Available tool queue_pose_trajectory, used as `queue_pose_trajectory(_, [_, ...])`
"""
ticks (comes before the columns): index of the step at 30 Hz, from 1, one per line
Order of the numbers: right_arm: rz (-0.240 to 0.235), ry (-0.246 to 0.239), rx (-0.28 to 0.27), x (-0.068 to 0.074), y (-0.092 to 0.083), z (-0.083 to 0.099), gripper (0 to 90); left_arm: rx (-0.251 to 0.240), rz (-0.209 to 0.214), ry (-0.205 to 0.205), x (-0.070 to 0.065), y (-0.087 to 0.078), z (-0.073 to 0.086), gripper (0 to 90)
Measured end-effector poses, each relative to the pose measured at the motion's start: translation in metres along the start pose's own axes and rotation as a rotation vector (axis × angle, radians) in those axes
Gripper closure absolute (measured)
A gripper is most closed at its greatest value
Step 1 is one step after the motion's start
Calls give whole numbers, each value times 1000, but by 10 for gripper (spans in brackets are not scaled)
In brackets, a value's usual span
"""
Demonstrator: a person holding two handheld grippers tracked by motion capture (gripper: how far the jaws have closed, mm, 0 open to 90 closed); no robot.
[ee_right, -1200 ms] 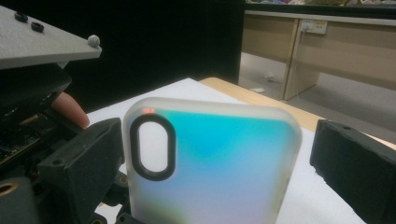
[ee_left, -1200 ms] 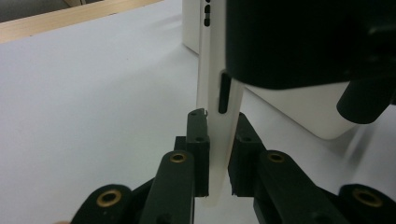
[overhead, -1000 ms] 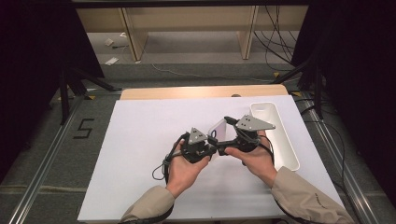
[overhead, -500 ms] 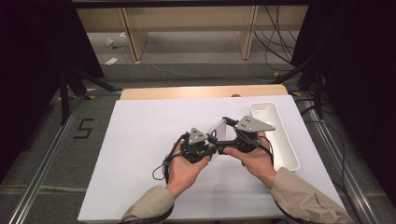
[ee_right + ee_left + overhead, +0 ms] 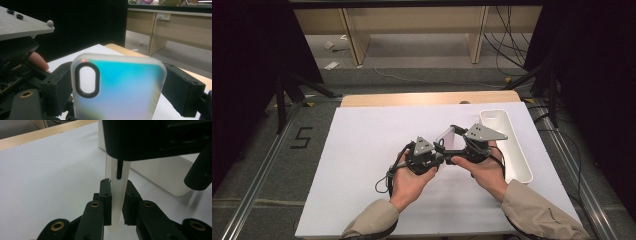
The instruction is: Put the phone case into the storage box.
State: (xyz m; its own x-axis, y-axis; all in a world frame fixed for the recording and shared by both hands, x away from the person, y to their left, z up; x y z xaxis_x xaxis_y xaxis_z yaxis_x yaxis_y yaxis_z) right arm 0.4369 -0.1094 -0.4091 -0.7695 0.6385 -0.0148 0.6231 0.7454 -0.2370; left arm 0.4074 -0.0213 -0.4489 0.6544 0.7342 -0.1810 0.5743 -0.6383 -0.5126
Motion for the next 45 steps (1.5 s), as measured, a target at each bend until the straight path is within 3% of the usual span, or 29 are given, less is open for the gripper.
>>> queue_pose_trajectory(2, [4,4,-2,-1,0,0,177,-2,-4,14,0,0,0,775])
queue_pose_trajectory(5, [15,8,-6,-5,-2,-2,177,2,-15,33,0,1,0,668])
queue_pose_trajectory(11, [23,9,-15,-11,-5,-6,177,8,-43,110,1,2,0,273])
queue_pose_trajectory(17, [32,13,-26,-15,-8,-9,178,7,-2,146,2,-2,3,10])
queue_pose_trajectory(32, [65,21,-45,-27,-17,-17,178,-67,-3,203,17,-25,3,0])
queue_pose_trajectory(45, [85,32,-50,-34,-21,-20,177,-86,-3,206,25,-39,9,0])
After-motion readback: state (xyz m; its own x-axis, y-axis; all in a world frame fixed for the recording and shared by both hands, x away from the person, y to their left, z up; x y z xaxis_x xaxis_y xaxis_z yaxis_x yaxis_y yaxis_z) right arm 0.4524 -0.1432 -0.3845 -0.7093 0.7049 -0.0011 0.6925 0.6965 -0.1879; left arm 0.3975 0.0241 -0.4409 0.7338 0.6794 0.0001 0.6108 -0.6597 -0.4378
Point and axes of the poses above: each handheld gripper's, and its own axes: y roughly forward along the jaws, z roughly out of its underside, x roughly to its left, the point moved 7 cm from there along y, roughly forward along the jaws, and after that the axes turned 3 degrees about -y, right-handed, at the moved point
